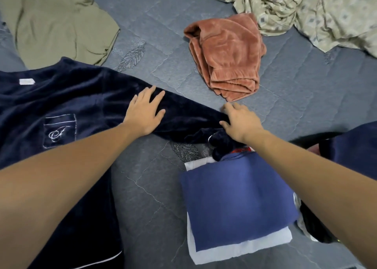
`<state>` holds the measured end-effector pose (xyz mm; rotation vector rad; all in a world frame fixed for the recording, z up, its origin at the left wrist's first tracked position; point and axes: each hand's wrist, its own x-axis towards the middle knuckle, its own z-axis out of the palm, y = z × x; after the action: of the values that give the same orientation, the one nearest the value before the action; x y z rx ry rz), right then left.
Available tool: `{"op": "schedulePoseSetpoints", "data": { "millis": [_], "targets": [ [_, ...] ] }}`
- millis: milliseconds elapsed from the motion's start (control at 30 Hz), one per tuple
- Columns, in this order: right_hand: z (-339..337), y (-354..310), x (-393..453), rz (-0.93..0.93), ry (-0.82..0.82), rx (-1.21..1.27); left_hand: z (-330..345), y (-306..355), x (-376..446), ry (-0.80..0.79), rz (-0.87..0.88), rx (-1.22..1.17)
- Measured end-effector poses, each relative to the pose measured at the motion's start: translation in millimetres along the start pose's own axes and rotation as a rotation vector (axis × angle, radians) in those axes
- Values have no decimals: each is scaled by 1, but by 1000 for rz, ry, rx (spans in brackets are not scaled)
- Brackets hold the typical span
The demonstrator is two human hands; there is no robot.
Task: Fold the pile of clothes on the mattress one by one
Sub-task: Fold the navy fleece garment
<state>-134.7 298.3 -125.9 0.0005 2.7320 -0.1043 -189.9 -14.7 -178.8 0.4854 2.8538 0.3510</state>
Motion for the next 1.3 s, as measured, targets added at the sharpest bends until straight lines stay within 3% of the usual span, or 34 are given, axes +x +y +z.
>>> {"op": "schedulePoseSetpoints", "data": {
  "millis": [100,367,567,767,900,1000,1100,1233,1300],
  "targets": [
    [0,-36,-3,-128,102,-21,-5,-14,-13,31,39,2],
    [0,-198,18,-302,111,40,-46,-114,-76,141,-20,-40],
    [20,-412,25,-581,110,71,-78,-278,-189,271,-166,0],
    [54,-643,22,-817,61,65,-93,-456,-314,239,-392,28],
    [79,-766,23,-910,30,48,-92,-542,-384,226,-432,-10],
    [89,-834,30,-952,54,57,-92,-580,-422,239,-599,-82],
    [85,-884,40,-939,-30,47,-100,-597,-441,184,-725,-178],
    [67,-924,44,-991,-185,-334,-117,-608,-444,37,-732,-476],
    [52,-941,40,-1011,-171,-363,-130,-617,-449,145,-786,-559]
  ]
}}
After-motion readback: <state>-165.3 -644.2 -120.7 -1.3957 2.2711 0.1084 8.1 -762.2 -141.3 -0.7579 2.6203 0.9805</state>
